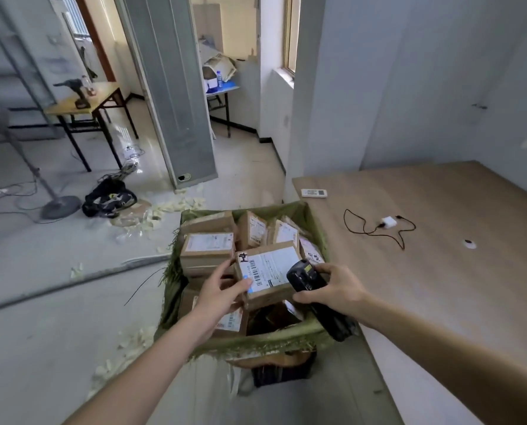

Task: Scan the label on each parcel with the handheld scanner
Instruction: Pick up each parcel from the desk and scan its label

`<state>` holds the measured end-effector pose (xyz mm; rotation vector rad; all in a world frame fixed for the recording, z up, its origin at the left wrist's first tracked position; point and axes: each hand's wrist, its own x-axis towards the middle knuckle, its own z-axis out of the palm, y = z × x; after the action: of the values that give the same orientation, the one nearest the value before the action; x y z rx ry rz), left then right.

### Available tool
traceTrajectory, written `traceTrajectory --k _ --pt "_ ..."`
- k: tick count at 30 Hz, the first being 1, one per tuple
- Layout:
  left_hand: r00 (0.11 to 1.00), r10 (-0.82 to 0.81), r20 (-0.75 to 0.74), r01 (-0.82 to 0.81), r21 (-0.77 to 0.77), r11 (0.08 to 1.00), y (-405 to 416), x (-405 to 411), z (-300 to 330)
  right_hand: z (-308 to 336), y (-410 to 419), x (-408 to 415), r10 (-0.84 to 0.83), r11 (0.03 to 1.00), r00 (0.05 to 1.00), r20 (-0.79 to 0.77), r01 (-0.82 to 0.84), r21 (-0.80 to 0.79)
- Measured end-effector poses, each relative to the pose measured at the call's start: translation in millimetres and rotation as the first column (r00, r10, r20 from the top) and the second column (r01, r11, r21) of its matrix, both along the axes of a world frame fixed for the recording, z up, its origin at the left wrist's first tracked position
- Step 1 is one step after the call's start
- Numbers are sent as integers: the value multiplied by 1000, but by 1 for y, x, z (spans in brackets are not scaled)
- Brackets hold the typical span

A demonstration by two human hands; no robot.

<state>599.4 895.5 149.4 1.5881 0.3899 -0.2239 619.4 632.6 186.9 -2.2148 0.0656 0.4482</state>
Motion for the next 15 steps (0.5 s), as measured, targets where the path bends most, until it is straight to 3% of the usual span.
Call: traceTrajectory --k 3,9,15 --pt "998 -10 -68 9 -4 1000 -7 8 -30 -35 -5 11 25 998 999 -27 -27 -52" --pt "993 -70 -99 84 152 985 -26 17 -67 -78 -25 20 60 984 993 -98 -75 -159" --pt "995 -21 -97 45 246 968 -30 17 -68 -85 -33 22 86 974 992 -92 -103 -200"
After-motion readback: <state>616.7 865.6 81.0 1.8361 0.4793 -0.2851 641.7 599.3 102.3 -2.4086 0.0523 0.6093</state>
